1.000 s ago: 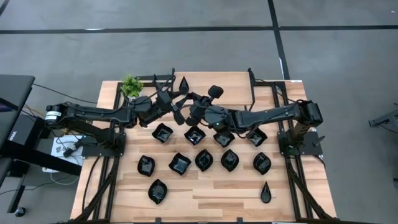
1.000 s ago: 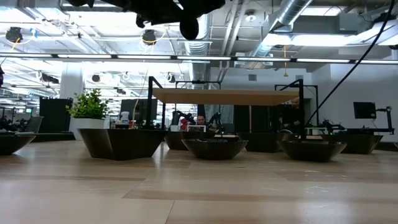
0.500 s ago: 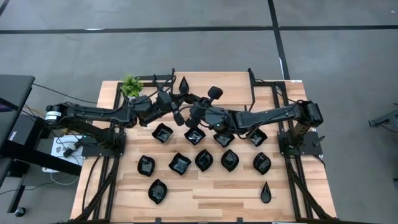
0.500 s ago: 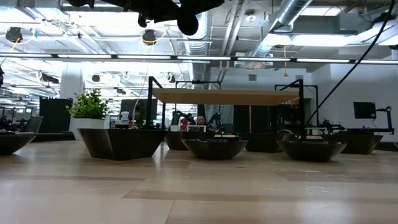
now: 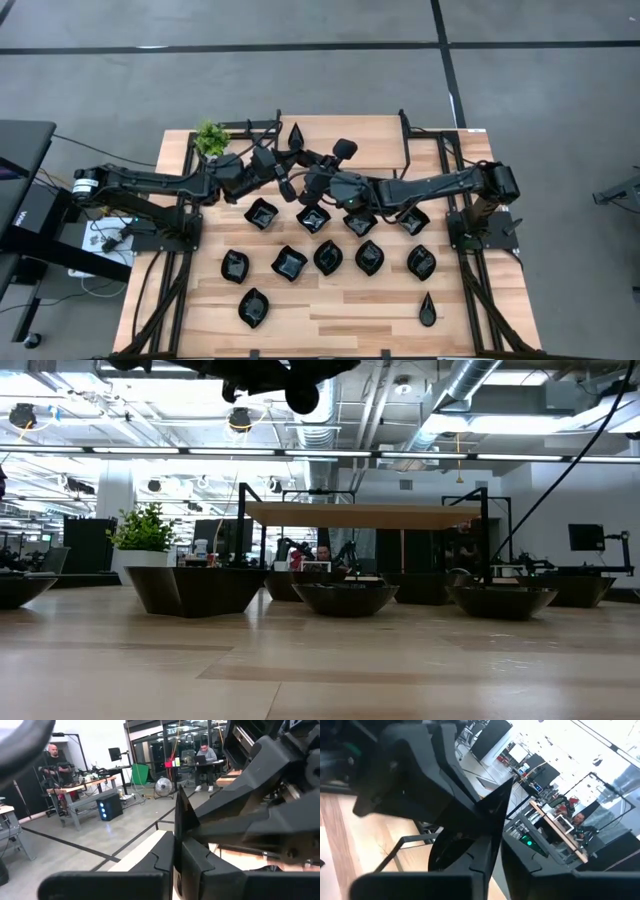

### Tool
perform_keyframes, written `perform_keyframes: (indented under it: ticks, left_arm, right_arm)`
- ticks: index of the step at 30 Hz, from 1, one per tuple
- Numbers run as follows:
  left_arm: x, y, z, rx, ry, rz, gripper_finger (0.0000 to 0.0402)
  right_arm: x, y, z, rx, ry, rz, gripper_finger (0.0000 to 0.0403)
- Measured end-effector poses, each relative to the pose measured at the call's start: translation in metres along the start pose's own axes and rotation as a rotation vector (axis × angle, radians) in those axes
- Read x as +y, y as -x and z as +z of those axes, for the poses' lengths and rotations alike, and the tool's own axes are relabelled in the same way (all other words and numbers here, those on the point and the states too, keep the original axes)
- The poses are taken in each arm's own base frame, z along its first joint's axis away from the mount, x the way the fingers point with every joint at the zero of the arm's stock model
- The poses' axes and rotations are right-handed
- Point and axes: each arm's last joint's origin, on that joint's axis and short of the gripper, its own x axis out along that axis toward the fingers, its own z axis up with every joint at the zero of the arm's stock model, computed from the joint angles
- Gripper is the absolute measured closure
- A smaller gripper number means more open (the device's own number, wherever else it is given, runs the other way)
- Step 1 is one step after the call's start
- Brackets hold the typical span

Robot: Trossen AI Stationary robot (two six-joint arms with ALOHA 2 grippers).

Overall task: Pick & Place Mini shaped plates
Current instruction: Stack the black drop shaped plate on top of the black drop shaped plates on the shelf

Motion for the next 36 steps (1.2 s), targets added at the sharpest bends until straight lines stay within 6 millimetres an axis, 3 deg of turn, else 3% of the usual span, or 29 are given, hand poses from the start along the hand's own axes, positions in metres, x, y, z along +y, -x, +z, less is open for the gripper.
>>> perform_keyframes:
  ticks: [12,19,24,28,32,36]
  left_arm:
    - [0.011,0.008,0.009,0.01,-0.072,0.155,0.0387]
    - [0.026,0.007,0.007,0.035,0.019,0.244,0.0387]
    - [0.051,-0.005,-0.001,0.032,0.199,0.149,0.0387]
    - [0.081,-0.015,-0.012,0.139,0.372,0.029,0.0382]
    - [0.107,-0.03,-0.018,0.278,0.478,-0.063,0.0379]
    - [0.128,-0.048,-0.011,0.345,0.512,-0.113,0.0379]
  right_arm:
    - [-0.001,0.013,0.005,0.017,0.11,-0.045,0.03]
    - [-0.047,0.024,-0.002,0.157,0.096,-0.179,0.0286]
    - [-0.088,0.035,-0.03,0.266,-0.153,0.003,0.0284]
    - [-0.109,0.038,-0.051,0.408,-0.292,0.211,0.0284]
    - [-0.114,0.036,-0.065,0.471,-0.329,0.263,0.0284]
    - [-0.106,0.034,-0.076,0.496,-0.31,0.272,0.0284]
